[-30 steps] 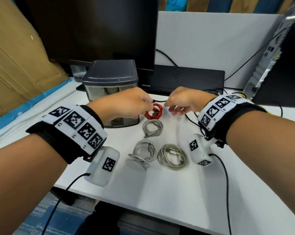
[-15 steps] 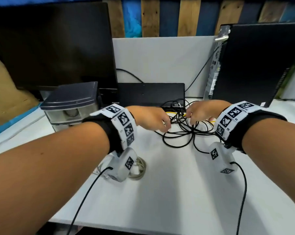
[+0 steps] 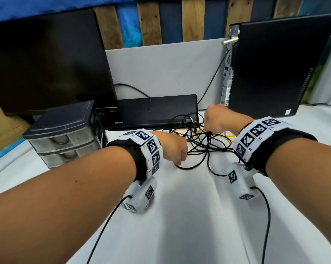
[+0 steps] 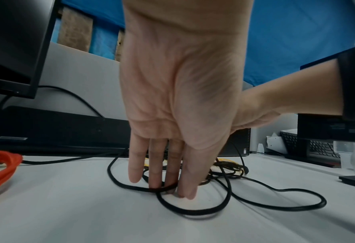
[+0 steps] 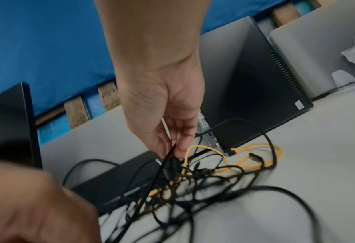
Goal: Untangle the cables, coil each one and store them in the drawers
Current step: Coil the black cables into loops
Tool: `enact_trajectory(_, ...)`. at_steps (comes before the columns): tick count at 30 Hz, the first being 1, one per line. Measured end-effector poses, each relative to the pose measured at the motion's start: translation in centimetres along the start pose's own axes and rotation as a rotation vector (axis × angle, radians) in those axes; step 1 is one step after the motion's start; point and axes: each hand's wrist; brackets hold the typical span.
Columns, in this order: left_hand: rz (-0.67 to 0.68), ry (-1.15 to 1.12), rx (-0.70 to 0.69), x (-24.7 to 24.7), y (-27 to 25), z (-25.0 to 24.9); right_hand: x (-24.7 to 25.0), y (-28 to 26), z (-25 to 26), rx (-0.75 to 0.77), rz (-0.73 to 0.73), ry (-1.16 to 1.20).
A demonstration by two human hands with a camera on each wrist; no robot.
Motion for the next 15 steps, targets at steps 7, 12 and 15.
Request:
enact_trajectory(7, -0.321, -0.138, 0.009, 1.6, -2.0, 2.2, 4.7, -2.4, 1.6, 0.081, -0.142, 0.24)
enact_trajectory(12, -0.586, -0.284, 0.186, 3.4, -4.0, 4.5, 8.6, -3.9, 1.5, 0.234, -0.371, 0.425)
enact_trajectory(15, -0.659, -0.386, 0.234, 4.3, -4.9, 5.3, 10.3, -4.8, 2.5, 0.382, -0.59, 0.469)
Point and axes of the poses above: each hand's wrist, its own y-axis towards the middle knuckle, its own x-axis out of the back of the hand, z = x × y, and after that the axes turned 8 degrees about y, right-handed
